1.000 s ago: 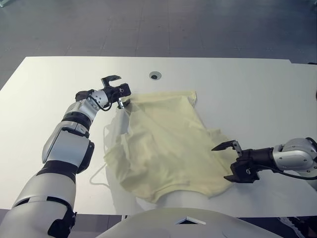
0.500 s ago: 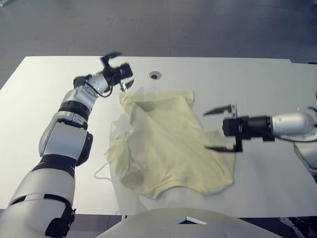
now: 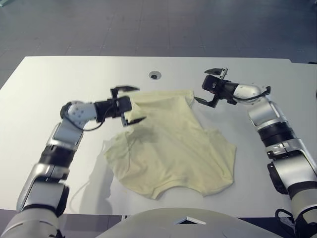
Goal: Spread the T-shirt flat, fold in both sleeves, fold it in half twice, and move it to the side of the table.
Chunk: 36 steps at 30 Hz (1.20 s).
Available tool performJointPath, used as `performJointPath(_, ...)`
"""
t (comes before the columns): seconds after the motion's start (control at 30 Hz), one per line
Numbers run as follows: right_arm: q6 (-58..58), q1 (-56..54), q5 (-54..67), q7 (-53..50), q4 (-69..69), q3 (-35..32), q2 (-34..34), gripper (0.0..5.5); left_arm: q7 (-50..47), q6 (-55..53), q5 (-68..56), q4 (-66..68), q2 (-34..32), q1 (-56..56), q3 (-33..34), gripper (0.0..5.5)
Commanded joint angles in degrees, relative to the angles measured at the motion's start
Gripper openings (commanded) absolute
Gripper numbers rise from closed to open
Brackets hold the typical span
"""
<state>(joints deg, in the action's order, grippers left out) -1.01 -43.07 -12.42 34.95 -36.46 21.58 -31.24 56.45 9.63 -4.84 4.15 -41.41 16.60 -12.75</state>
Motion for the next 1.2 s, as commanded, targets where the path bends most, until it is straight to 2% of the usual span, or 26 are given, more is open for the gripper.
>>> performJointPath(0.03,-6.1,-10.4,-6.0,-11.3,-21.9,1.6,7.9,5.4,3.0,-12.1,-4.3,-24.0,-8.4,-13.6,2.7,5.38)
performJointPath(0.27,-10.2,-15.0,-7.8,-16.9,-33.2,0.2,11.1,5.4,1.8,-14.7,-0.7,-29.5,-12.5,-20.6,6.4,5.38)
performJointPath(0.5,-9.9,-15.8,-11.5,-17.4,-38.0,1.8,13.6,5.4,1.7,-13.5,2.8,-29.1,-12.7,-22.0,4.7,5.38)
performJointPath(0.63,-7.6,-16.0,-14.1,-18.7,-39.8,2.8,14.0,5.4,4.0,-13.3,3.7,-29.3,-14.9,-25.1,4.4,5.38)
performJointPath(0.83,-4.5,-16.2,-16.7,-21.2,-40.8,2.9,11.4,5.4,7.5,-9.3,5.8,-22.3,-20.4,-28.0,5.4,5.38)
performJointPath(1.2,-4.7,-16.0,-20.9,-25.4,-41.8,3.6,6.7,5.4,10.3,-4.9,6.8,-12.9,-21.4,-21.7,3.3,5.38)
